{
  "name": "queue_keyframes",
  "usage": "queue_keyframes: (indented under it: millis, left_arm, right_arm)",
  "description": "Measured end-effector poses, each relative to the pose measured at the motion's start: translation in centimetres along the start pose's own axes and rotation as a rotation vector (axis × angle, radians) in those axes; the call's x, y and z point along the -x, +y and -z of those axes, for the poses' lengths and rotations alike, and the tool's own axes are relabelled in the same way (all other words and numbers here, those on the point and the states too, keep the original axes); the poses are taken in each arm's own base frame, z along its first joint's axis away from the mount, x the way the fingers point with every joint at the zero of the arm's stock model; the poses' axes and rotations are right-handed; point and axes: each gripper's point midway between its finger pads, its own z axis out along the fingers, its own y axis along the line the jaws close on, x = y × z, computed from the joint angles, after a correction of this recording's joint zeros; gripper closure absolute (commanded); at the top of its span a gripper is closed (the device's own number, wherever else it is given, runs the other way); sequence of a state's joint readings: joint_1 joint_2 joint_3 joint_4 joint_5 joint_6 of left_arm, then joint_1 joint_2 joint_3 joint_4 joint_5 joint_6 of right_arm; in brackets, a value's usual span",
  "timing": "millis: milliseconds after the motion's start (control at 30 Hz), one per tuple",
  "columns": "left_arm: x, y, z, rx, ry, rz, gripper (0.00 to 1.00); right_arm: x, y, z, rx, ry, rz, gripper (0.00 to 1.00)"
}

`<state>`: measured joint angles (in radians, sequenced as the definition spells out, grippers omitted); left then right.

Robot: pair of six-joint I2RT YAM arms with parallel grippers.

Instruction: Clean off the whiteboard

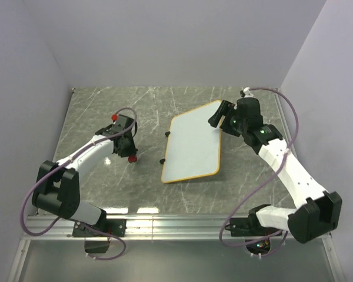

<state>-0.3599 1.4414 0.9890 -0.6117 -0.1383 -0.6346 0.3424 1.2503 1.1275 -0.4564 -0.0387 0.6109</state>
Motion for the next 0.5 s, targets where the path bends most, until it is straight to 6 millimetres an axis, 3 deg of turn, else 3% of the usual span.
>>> queue_keyframes:
  millis: [67, 133, 167, 300, 333, 500]
  left_arm:
    - [-1.0, 0.9, -1.4, 0.033, 0.016, -0.005, 0.45]
    - [-1.7, 1.6, -2.4, 0.055, 0.026, -0.011, 0.33]
    - [-1.8, 1.7, -2.7, 0.064, 0.027, -0.011, 0.21]
    - [-1.1, 1.5, -2.9, 0.065, 0.001, -0.010, 0.01]
    - [-0.6, 1.3, -2.8, 0.063, -0.009, -0.010, 0.01]
    - [2.8, -0.4, -0.7, 0.032, -0.081, 0.004, 0.01]
  right_arm:
    - [0.8, 0.4, 1.3, 0.018, -0.036, 0.005, 0.18]
    - [1.4, 0.6, 2.5, 0.031, -0.068, 0.008, 0.16]
    - [1.6, 0.6, 3.1, 0.038, -0.084, 0.009, 0.16]
    - [1.1, -0.7, 4.2, 0.016, -0.103, 0.012, 0.10]
    - [0.8, -1.2, 4.4, 0.004, -0.099, 0.013, 0.05]
    - [-0.1, -2.5, 5.1, -0.030, -0.086, 0.022, 0.02]
